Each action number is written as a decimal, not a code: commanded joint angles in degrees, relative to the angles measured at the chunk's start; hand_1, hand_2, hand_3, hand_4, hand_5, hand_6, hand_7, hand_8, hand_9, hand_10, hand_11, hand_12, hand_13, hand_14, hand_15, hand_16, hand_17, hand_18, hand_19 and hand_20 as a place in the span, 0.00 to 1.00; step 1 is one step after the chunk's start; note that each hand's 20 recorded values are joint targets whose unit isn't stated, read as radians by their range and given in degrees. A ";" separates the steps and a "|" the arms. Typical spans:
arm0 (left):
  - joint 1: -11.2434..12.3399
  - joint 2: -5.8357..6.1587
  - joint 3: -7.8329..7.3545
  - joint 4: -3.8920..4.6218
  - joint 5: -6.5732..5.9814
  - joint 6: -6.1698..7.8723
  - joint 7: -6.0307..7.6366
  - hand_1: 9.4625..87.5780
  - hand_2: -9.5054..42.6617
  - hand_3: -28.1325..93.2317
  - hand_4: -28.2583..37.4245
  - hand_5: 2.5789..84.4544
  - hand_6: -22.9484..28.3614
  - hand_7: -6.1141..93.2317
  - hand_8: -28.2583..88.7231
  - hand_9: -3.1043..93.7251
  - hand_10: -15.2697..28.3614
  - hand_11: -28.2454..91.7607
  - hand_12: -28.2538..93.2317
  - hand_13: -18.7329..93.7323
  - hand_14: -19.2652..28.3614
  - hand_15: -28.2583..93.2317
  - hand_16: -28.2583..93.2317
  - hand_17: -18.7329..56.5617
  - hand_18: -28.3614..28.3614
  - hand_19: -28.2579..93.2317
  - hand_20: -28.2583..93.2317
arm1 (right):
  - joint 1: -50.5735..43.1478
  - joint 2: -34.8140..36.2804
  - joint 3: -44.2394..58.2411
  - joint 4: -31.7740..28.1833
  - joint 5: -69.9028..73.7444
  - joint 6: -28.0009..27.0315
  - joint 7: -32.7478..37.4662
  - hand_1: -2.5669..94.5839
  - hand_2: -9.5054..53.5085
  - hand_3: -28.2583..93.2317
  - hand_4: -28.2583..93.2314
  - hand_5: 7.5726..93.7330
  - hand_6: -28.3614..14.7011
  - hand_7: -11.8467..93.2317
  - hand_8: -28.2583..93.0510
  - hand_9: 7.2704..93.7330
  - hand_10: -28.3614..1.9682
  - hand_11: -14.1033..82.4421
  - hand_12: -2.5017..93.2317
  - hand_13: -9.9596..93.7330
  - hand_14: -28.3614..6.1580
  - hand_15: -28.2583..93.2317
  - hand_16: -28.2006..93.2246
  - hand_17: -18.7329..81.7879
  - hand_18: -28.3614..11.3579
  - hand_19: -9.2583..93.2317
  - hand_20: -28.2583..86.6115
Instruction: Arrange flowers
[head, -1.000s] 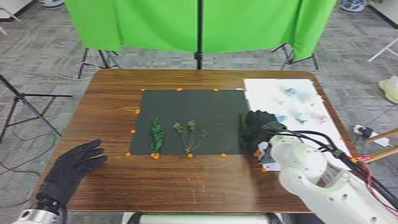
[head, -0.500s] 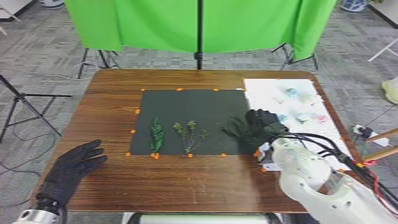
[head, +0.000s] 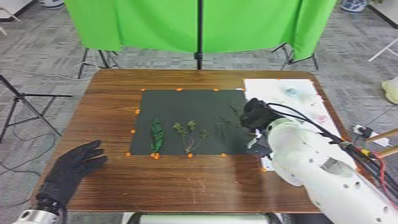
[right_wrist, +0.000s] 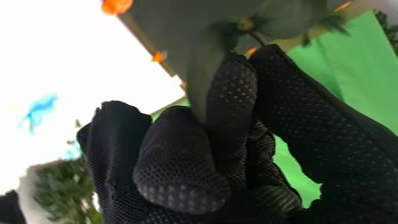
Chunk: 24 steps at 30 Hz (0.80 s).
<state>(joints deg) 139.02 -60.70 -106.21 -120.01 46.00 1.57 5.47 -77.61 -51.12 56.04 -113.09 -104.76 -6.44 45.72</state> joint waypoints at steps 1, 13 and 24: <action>1.60 -0.17 -0.26 0.10 0.15 -0.11 -0.93 0.23 0.27 0.83 0.01 0.47 0.57 0.30 0.14 0.42 0.70 0.48 0.35 0.43 0.78 0.63 0.18 0.16 0.92 0.73 0.21 | 1.48 -5.50 -0.95 3.75 14.22 1.30 4.56 0.50 0.00 1.00 0.09 0.60 0.34 0.86 0.24 0.99 0.71 0.65 0.36 1.00 0.84 0.85 0.45 0.82 0.22 1.00 0.82; 1.36 0.16 -0.25 0.25 0.24 -0.70 -1.53 0.23 0.27 0.83 0.00 0.47 0.57 0.30 0.14 0.42 0.70 0.48 0.35 0.43 0.78 0.63 0.18 0.16 0.92 0.73 0.21 | -2.08 -8.92 -2.99 4.55 -2.06 3.86 4.32 0.51 0.00 0.99 0.08 0.60 0.34 0.86 0.25 1.00 0.71 0.65 0.33 1.00 0.84 0.85 0.43 0.83 0.23 1.00 0.81; 1.38 0.25 -0.25 0.31 0.18 -0.58 -1.51 0.23 0.27 0.83 0.01 0.47 0.57 0.30 0.14 0.42 0.70 0.48 0.35 0.43 0.78 0.63 0.18 0.16 0.92 0.73 0.21 | -3.44 -11.15 -1.39 4.81 -2.39 1.23 5.26 0.51 0.00 0.98 0.07 0.59 0.39 0.85 0.27 1.00 0.72 0.64 0.32 1.00 0.85 0.84 0.43 0.82 0.24 1.00 0.81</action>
<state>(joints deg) 139.50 -60.48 -106.70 -120.29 46.01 1.35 5.06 -80.54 -60.63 54.01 -108.42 -108.49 -2.58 50.25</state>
